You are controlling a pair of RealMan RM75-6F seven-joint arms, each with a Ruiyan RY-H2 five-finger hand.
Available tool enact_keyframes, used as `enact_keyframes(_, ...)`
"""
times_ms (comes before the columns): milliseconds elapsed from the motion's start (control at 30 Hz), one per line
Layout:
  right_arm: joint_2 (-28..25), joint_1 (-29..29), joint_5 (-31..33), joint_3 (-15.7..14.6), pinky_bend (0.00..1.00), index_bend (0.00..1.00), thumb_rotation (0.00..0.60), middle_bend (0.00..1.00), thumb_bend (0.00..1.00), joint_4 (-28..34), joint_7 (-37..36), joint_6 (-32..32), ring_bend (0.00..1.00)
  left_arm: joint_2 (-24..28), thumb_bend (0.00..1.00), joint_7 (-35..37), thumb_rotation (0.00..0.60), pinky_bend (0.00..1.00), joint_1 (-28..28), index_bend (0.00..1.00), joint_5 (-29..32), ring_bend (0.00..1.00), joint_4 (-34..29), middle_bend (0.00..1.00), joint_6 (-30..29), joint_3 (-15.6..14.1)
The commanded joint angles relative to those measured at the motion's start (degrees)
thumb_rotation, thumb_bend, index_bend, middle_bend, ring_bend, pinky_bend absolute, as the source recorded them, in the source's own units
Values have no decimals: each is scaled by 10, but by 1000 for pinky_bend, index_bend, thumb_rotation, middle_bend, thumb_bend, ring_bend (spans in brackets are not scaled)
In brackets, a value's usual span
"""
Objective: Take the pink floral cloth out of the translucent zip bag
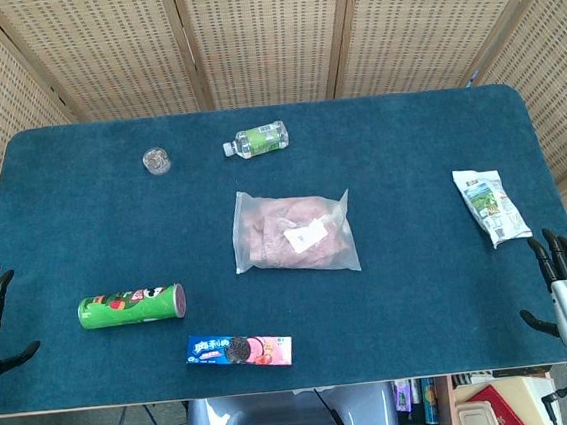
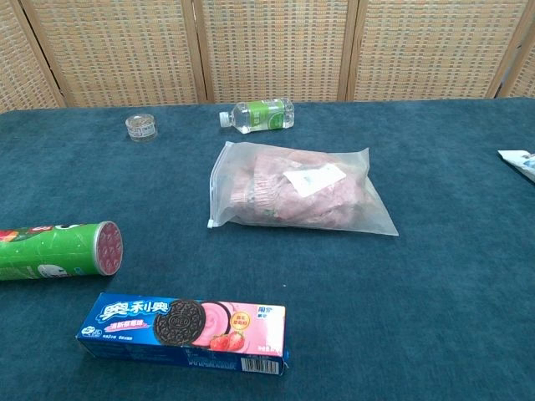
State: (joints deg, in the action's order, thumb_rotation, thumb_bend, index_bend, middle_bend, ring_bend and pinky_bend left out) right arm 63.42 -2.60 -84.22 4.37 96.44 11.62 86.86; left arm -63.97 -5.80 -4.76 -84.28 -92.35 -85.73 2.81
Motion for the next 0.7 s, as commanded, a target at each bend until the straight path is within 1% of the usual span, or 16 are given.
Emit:
enact_keyframes(33, 0, 0, 1, 1, 0, 0, 600, 0, 0, 0, 1, 0, 0, 0, 117, 1, 600, 0, 0, 0, 0, 0, 1, 0, 0, 0)
enact_keyframes(233, 2, 0, -1, 1, 0, 0, 600, 0, 0, 1, 3, 2, 0, 1, 117, 4, 600, 0, 2, 0, 0, 0, 1, 0, -3, 0)
enact_keyframes(400, 12, -10, -3, -5, 0, 0, 600, 0, 0, -4, 12, -18, 0, 3, 117, 6, 600, 0, 6, 0, -5, 0, 0, 0, -13, 0)
enact_keyframes(533, 19, -42, -16, 3, 0, 0, 600, 0, 0, 3, 5, -54, 0, 4, 118, 12, 600, 0, 6, 0, 1, 0, 0, 0, -10, 3)
enact_keyframes(667, 13, -101, -19, 30, 0, 0, 600, 0, 0, 23, 6, -117, 0, 1, 117, 9, 600, 0, 2, 0, 14, 0, 5, 0, -3, 10)
enact_keyframes(700, 12, -123, -13, 40, 0, 0, 600, 0, 0, 29, 13, -143, 0, -1, 117, 8, 600, 0, 2, 0, 18, 0, 7, 0, -3, 12)
